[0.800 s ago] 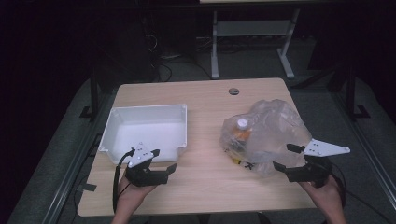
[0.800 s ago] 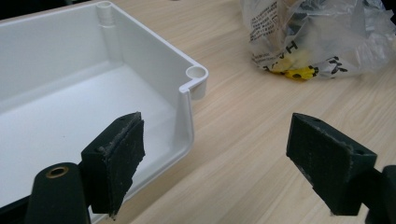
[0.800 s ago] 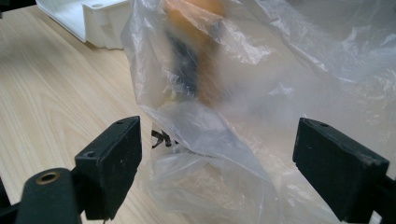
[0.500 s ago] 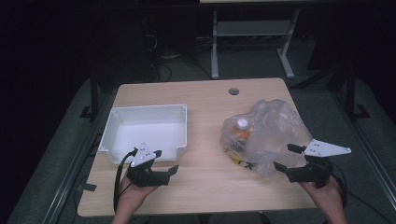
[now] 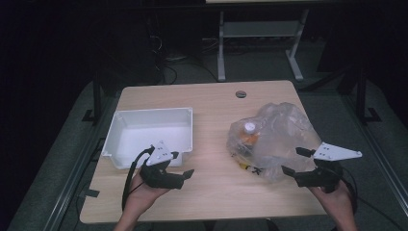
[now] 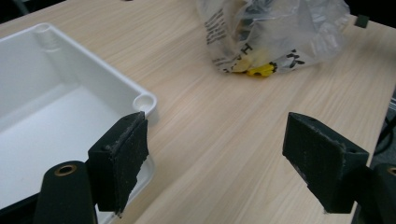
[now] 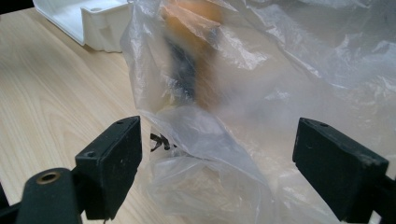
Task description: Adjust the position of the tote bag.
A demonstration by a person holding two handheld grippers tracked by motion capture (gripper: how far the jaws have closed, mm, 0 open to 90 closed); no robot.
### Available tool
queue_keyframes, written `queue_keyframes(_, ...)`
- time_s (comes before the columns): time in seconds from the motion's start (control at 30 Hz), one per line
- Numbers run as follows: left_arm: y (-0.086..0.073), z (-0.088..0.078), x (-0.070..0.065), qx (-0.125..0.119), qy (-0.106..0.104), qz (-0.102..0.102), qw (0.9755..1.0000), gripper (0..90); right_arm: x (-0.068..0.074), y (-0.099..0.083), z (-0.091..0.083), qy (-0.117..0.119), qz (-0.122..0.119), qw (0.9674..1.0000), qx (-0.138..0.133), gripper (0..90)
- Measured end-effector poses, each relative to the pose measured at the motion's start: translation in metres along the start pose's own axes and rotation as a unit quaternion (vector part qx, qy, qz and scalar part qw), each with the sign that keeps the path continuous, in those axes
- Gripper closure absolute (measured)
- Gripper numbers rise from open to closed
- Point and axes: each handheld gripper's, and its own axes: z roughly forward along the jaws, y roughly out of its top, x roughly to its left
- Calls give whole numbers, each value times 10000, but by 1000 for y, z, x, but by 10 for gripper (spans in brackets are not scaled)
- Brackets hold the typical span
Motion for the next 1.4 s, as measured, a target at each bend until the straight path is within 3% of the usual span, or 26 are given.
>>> queue_keyframes(0.27,29,12,0,15,-175,161,9997,217,-3,-2,-4,-51,25,10000,0,152)
queue_keyframes(0.47,45,22,5,108,-308,150,9994,229,-2,-1,-5,-111,-80,9999,80,152)
queue_keyframes(0.6,55,28,2,128,-332,253,9990,237,0,-1,-4,-112,-147,9997,145,152)
queue_keyframes(0.83,72,39,-2,119,-347,461,9983,249,-2,-2,-4,-61,-101,9998,137,152)
queue_keyframes(1.0,85,49,-2,34,-432,424,9982,254,-4,-3,-6,-56,-35,9999,87,152)
queue_keyframes(1.2,103,64,-7,166,-495,650,9965,256,-8,-4,-8,-49,4,10000,47,152)
queue_keyframes(1.4,116,78,-8,263,-541,706,9957,256,-9,-4,-10,-37,41,10000,20,158)
